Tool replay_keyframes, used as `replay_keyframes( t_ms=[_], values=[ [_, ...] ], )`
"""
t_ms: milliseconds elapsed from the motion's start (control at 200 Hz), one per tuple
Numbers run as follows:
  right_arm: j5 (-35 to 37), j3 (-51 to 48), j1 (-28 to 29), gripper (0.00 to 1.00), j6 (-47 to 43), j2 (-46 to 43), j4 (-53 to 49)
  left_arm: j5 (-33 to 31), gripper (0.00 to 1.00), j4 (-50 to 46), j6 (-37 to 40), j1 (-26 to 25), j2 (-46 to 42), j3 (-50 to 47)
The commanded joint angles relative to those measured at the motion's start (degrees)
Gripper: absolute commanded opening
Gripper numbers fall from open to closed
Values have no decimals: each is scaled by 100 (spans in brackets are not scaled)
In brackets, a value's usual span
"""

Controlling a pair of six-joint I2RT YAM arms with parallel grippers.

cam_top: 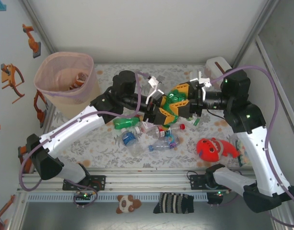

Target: Put the plastic bottles in the bin

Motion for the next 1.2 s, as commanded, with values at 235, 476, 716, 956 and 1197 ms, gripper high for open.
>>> replay_keyframes(
  t_ms=[235,476,716,956,1197],
  values=[
    [917,-13,6,85,78,-575,-120,-459,52,-687,488,333,-450,142],
    [1118,-19,6,85,130,-710,-97,-1257,51,-1268,624,874,-900,80],
    [1338,-133,9,84,202,-721,-17,-2580,51,-1788,421,1606,-1337,107],
    [1425,-191,13,83,226,-686,56,-3922,50,-1828,-250,2497,-1624,147],
    [1429,-228,11,83,185,-650,112,-4834,48,-2744,-493,3454,-1466,910]
  ],
)
